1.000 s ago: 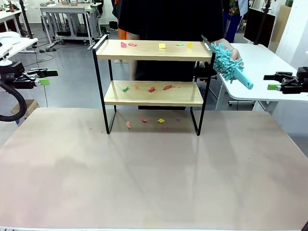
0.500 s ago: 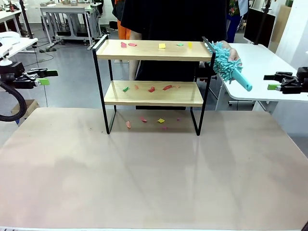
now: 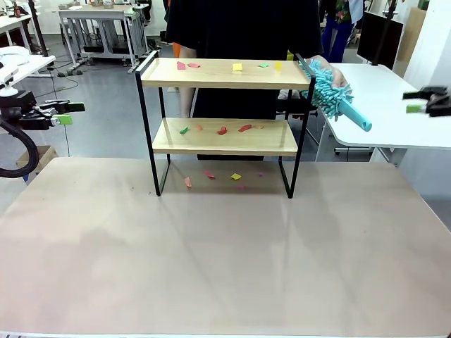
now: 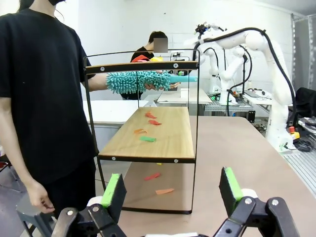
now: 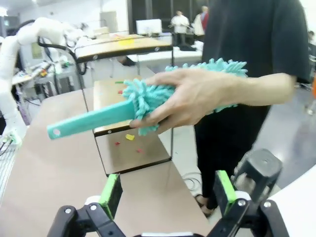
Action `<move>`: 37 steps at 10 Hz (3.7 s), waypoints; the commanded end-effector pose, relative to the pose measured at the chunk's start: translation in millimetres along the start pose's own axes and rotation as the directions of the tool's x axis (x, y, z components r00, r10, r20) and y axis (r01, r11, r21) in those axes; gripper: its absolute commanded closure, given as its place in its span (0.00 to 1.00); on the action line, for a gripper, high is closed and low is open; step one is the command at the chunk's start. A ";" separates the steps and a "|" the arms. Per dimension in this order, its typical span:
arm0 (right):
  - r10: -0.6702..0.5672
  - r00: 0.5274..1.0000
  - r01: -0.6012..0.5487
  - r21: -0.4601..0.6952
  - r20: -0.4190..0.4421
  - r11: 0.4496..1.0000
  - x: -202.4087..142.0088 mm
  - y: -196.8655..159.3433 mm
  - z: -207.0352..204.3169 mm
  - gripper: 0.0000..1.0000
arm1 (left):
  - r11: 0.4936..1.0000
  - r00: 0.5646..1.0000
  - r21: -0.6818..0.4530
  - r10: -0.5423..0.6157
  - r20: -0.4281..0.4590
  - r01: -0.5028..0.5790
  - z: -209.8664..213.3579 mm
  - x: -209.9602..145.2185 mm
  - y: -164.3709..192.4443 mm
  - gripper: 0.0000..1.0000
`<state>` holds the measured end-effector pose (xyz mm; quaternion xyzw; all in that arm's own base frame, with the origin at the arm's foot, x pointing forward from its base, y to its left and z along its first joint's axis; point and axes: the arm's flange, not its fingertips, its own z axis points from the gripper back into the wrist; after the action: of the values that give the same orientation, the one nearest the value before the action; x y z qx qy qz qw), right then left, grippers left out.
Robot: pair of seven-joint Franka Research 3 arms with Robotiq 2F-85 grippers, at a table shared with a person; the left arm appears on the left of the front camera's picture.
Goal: Clean the shelf.
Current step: Pick up the Duster handed by the human.
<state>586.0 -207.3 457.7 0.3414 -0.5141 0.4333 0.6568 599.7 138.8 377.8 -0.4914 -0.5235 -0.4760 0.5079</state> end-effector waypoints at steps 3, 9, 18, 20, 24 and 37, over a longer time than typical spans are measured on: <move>0.033 0.982 -0.062 -0.152 -0.186 0.986 99.7 72.6 1.3 0.00 | 1.000 1.000 0.001 -0.015 -0.010 0.015 0.6 1.1 -0.9 0.00; -0.170 0.894 -0.028 -0.430 -0.415 0.902 176.4 196.6 -98.8 0.00 | 1.000 1.000 0.001 -0.015 -0.010 0.015 0.6 1.1 -0.9 0.00; -0.220 0.860 -0.015 -0.455 -0.460 0.891 171.0 207.0 -118.2 0.00 | 1.000 1.000 0.001 -0.015 -0.010 0.015 0.6 1.1 -0.9 0.00; -0.271 0.832 -0.007 -0.496 -0.485 0.868 180.4 223.3 -131.7 0.00 | 1.000 1.000 0.001 -0.015 -0.010 0.015 0.6 1.1 -0.9 0.00; -0.407 0.772 0.032 -0.610 -0.488 0.792 155.7 222.7 -159.5 0.00 | 1.000 1.000 0.001 -0.015 -0.010 0.015 0.6 1.1 -0.9 0.00; -0.590 0.709 0.160 -0.726 -0.387 0.668 111.1 201.6 -198.0 0.00 | 1.000 1.000 0.001 -0.015 -0.010 0.015 0.6 1.1 -0.9 0.00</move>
<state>488.4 69.0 512.6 0.0578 -0.3142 0.1747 0.9313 600.1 138.7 376.9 -0.4913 -0.5233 -0.4758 0.5083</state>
